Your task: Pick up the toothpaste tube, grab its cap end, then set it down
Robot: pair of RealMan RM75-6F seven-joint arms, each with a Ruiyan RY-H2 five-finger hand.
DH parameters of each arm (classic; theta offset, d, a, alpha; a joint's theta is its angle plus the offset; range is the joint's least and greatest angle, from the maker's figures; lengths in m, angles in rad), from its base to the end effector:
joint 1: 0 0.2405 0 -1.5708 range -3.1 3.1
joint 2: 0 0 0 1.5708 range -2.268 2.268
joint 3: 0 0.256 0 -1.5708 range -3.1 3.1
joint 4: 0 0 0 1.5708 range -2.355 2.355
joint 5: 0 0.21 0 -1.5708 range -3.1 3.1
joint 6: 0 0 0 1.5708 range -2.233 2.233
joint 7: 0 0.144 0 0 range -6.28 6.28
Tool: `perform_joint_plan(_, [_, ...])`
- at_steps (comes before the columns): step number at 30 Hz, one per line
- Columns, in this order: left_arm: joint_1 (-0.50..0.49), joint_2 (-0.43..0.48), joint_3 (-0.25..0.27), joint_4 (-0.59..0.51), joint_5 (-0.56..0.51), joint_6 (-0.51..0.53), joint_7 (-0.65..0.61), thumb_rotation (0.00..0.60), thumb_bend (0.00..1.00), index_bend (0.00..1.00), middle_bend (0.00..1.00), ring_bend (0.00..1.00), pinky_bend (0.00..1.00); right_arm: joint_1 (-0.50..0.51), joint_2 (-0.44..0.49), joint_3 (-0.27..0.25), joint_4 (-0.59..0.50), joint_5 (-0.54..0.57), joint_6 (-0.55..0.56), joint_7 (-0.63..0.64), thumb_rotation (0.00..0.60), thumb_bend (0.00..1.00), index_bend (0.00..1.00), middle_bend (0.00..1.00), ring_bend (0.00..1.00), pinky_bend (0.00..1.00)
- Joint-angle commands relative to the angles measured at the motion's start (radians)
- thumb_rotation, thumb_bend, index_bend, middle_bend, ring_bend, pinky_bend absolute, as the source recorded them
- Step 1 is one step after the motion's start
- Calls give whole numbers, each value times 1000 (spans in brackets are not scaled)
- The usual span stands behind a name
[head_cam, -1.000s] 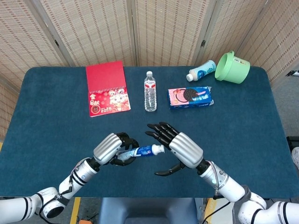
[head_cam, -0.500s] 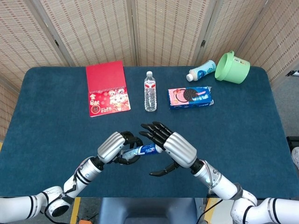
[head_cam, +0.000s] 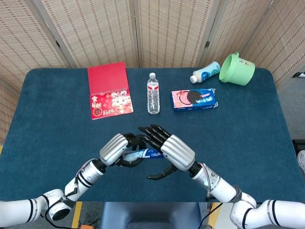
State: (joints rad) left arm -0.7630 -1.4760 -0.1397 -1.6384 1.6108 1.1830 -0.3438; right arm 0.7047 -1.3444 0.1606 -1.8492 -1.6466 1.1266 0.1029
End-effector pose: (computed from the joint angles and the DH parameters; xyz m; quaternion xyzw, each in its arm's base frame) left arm -0.0676 0.2979 0.0212 -0.6780 -0.4049 -0.5975 0.1392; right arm -0.0580 -0.2716 0.0504 0.7243 -0.3399 0.5735 0.1760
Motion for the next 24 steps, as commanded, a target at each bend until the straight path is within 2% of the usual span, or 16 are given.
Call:
perform_joint_plan(1, [1,3,0,-1,-2,0,-3,600,467,751,753,651,440,4,-6,0,5,4,-1,1,171,0,0,0,0,0])
perform_joint_plan(18, [-3,11,2,-2,-5,-5,-6,600,467,751,753,651,440,21,-58,-3,56,-12,26,31,164,0,0,0,0,0])
perform_joint_plan(24, [-1,12,21,32,2,-17,47,600,467,751,753,650,440,9,-33,-20,50,-33,47,45,161,0,0,0,0,0])
